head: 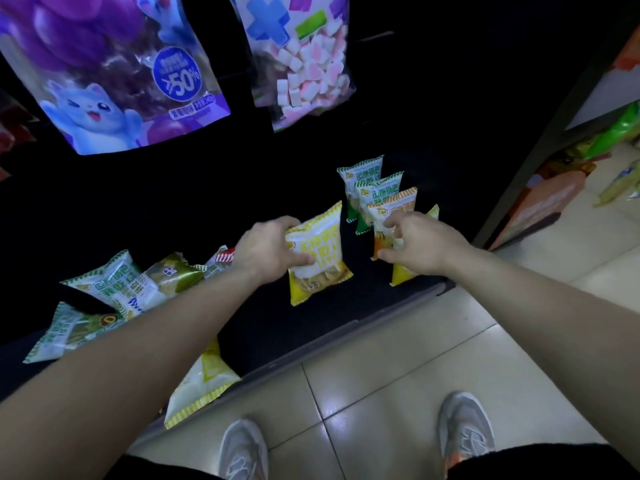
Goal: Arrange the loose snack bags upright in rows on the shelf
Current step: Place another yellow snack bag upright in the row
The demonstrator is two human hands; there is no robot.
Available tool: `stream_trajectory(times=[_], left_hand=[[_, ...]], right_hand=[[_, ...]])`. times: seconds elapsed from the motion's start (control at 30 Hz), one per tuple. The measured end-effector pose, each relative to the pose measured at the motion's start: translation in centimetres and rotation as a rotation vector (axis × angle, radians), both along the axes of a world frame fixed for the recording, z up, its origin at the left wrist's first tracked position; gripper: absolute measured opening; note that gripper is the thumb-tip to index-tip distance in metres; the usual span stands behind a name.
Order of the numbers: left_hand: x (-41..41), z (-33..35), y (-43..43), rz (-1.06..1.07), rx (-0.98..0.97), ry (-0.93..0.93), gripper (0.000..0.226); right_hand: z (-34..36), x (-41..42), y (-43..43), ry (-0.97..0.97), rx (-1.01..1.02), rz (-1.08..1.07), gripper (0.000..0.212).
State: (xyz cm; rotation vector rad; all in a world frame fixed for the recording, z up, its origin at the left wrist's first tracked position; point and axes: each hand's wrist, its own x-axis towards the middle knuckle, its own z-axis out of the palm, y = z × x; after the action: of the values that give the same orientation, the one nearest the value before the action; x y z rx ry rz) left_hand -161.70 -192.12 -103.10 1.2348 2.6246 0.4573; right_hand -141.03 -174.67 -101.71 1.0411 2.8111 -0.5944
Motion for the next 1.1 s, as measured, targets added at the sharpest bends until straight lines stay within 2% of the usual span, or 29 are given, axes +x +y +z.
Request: stream_trajectory(times=[0.23,0.43,0.6,0.7,0.87,1.03,1.1], left_hand=[[-6.6,-5.2,8.1,0.092,0.021,0.017,0.082],[-11.3,-10.2,14.4,0.138,0.069,0.059,0.080],[-13.3,-11.9,17.6,0.131,0.039,0.022,0.077],[-13.2,-12.9,18.4,0.120,-0.006,0.103,0.073],[-12.8,-14.4,19.1,0.185,0.124,0.140,0.066],[-12.5,-14.3,18.9,0.191,-0.013,0.388,0.066],[-12.5,-13.8,18.6,0.171,-0.043,0.387,0.074]], right_hand=[[-4.3,-4.1,4.6,-0.092,0.055,0.057,0.063],[-8.6,-6.5,6.8,-0.016,-0.006,0.036,0.053],[-10.6,-6.9,7.2,0.071,-0.019,0.025,0.045],[-11.4,-6.8,6.8,0.103,-0.038,0.004,0.040],[-12.0,-6.9,6.3,0.108,-0.046,-0.005,0.037],[-12.2,-7.1,5.3,0.085,-0.039,0.015,0.033],[-12.1,-7.3,4.8,0.084,-0.042,0.038,0.033]])
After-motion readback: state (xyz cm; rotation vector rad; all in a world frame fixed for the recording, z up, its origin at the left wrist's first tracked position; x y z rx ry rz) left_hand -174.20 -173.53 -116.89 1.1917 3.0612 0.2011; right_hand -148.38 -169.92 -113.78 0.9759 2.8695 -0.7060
